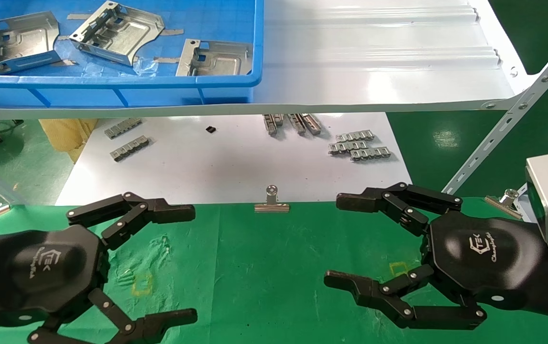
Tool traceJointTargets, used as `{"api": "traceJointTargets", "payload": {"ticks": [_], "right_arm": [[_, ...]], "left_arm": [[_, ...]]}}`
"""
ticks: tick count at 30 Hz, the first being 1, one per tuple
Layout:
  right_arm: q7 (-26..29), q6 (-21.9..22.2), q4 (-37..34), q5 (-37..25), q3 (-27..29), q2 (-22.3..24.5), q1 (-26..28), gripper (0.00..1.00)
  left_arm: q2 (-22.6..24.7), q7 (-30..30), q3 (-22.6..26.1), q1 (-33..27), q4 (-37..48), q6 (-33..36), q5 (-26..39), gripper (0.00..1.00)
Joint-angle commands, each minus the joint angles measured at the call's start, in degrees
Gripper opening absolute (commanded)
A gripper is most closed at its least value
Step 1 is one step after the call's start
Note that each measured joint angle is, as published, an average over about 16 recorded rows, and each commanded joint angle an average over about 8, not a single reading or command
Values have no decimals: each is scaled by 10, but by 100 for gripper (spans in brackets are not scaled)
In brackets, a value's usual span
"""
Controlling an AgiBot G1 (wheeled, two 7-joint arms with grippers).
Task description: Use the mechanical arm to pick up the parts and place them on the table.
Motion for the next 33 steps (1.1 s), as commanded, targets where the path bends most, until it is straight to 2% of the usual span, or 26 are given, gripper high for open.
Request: {"api": "traceJointTargets", "payload": {"ticks": [1, 33], "right_arm": [[0, 0, 0, 0, 0, 0, 0, 0], [0, 0, 0, 0, 0, 0, 0, 0]], "left_arm": [[0, 0, 0, 0, 0, 0, 0, 100], [5, -4, 1, -6, 1, -3, 0, 100]]}}
